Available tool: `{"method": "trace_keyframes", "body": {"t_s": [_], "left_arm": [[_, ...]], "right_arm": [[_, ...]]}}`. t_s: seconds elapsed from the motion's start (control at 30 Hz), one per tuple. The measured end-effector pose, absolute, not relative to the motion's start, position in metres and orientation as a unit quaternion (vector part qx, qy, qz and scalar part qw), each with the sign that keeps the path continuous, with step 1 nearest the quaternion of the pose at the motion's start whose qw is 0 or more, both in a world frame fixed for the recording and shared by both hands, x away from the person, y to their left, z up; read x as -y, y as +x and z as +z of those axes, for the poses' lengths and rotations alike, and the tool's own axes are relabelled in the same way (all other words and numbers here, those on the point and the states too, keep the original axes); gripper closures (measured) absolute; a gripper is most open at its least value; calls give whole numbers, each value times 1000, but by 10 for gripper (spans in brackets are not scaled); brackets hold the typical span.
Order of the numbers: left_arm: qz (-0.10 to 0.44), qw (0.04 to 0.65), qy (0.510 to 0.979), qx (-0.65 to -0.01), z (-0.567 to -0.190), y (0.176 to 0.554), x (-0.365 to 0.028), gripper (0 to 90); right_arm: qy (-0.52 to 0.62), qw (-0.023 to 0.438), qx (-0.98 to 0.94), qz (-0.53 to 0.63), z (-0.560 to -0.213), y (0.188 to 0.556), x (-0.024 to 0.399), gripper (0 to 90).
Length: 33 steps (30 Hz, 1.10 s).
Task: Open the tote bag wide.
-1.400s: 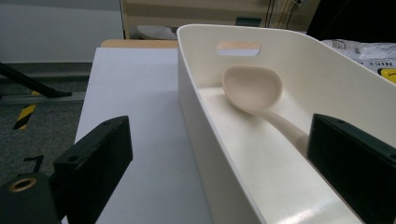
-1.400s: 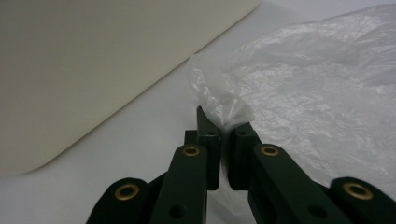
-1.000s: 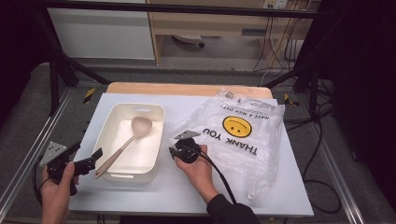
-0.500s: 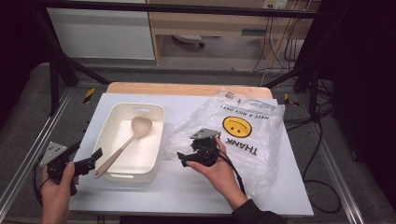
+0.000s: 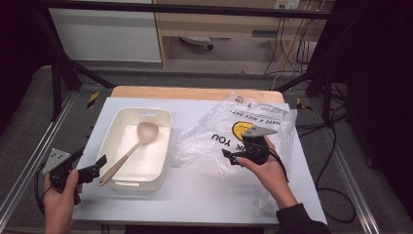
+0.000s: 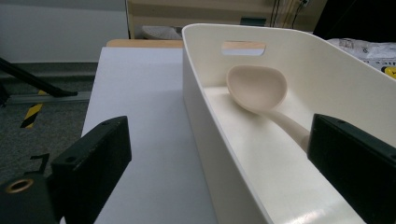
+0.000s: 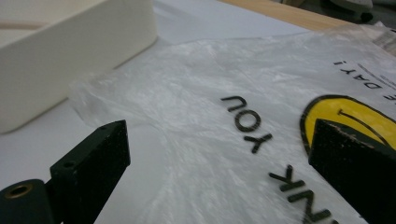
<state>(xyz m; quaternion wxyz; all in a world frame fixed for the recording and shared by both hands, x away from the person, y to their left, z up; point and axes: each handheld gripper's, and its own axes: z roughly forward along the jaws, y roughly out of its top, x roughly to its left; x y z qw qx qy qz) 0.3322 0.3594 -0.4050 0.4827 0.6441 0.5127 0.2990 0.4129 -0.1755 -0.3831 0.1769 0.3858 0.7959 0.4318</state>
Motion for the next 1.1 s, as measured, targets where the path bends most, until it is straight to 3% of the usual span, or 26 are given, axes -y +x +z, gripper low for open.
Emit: {"method": "trace_keyframes", "body": {"t_s": [0.67, 1.1], "left_arm": [[295, 483, 647, -511, -405, 332, -359, 60], [295, 482, 648, -510, -405, 332, -358, 61]], "right_arm": [[396, 171, -827, 361, -434, 432, 187, 60], [402, 131, -837, 347, -451, 433, 189, 43]]}}
